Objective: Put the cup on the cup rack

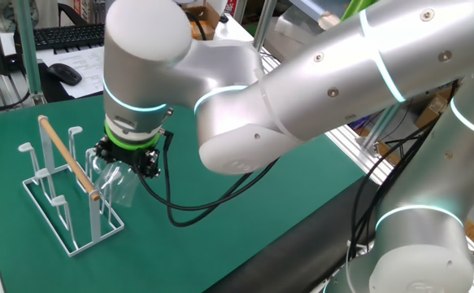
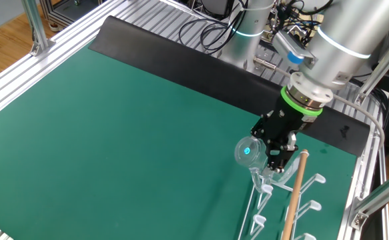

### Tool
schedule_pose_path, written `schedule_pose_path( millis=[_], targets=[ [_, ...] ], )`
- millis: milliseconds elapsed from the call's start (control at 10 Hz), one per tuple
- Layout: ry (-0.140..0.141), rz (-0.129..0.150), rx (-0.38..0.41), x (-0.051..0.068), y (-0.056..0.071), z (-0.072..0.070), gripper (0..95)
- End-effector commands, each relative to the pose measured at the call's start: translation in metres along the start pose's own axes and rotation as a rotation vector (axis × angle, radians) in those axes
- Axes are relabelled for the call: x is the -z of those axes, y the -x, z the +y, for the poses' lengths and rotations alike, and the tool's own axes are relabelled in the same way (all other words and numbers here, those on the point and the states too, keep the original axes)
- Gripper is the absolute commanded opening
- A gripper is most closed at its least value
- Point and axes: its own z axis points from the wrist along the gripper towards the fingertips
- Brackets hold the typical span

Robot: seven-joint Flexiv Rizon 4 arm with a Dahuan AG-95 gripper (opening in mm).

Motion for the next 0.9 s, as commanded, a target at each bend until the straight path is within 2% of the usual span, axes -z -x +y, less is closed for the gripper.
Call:
schedule_pose_path(
  millis=[100,900],
  targets=[
    [0.0,-0.003,-0.002,-0.0007,-0.0009,0.0012,0.0],
    [0.004,-0.02,-0.016,-0.0046,-0.0087,0.0008,0.0]
  ],
)
